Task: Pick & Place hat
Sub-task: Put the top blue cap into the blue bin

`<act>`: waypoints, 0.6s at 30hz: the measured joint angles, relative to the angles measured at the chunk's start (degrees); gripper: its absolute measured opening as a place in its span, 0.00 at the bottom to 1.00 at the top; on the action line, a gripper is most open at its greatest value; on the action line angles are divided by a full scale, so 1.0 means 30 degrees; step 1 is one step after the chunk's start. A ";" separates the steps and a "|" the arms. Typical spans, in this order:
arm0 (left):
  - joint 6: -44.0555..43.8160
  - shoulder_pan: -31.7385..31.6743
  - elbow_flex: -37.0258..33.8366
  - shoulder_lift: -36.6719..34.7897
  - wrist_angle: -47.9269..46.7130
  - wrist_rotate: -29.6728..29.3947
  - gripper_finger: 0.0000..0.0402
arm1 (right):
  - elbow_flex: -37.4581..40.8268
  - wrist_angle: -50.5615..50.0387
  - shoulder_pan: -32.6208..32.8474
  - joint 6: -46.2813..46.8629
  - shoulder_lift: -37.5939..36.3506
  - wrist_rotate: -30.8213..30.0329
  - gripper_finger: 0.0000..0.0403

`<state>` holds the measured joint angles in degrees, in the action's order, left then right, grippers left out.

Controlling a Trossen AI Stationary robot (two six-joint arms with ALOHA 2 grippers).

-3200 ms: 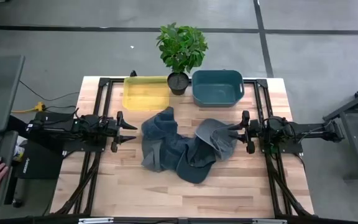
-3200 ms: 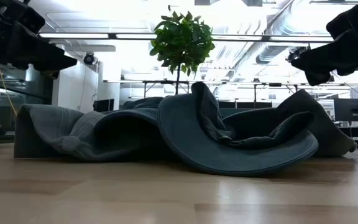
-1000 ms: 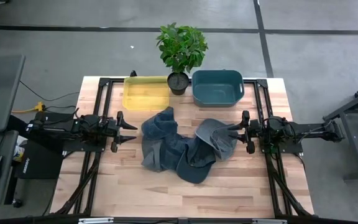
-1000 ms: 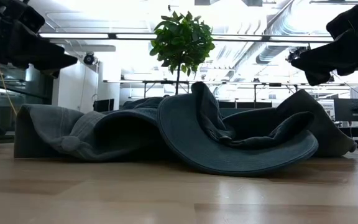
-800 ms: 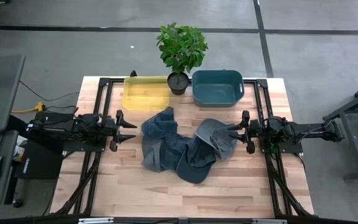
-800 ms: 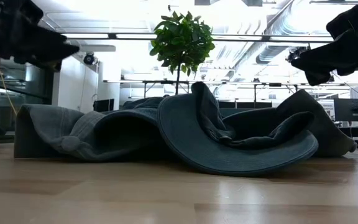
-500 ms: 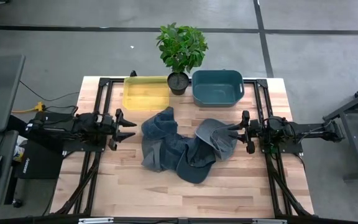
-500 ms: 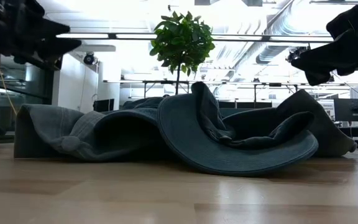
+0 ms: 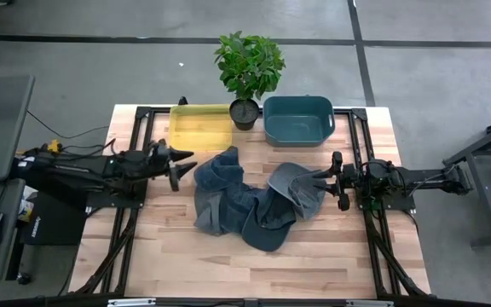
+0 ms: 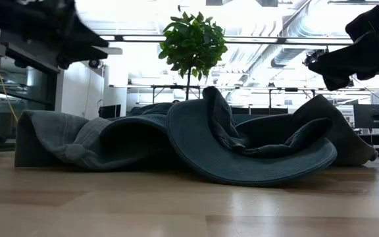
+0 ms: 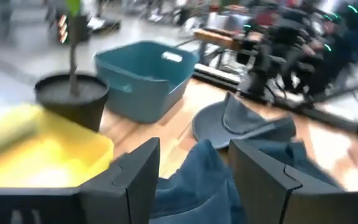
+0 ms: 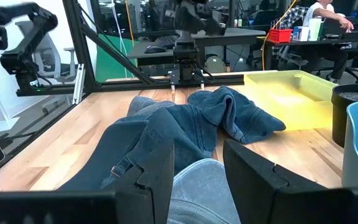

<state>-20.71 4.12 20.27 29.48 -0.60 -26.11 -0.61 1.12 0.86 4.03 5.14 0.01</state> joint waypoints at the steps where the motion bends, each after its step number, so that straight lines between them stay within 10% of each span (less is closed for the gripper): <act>1: -0.1454 0.0000 0.0615 0.0748 -0.0602 -0.0468 0.47 | -0.0004 -0.0004 0.0000 -0.0007 -0.0004 0.0000 0.33; 8: -1.1186 -0.0259 0.3292 0.3136 -0.6843 -0.2850 0.47 | -0.0002 0.0000 -0.0004 -0.0006 0.0000 0.0000 0.33; 18: -1.3754 -0.6265 0.0966 0.2226 -0.5790 0.4503 0.47 | -0.0004 0.0001 -0.0001 -0.0003 0.0001 0.0000 0.33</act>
<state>-61.97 -14.68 23.17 36.16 -17.97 -12.60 -0.62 1.13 0.86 4.02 5.15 0.01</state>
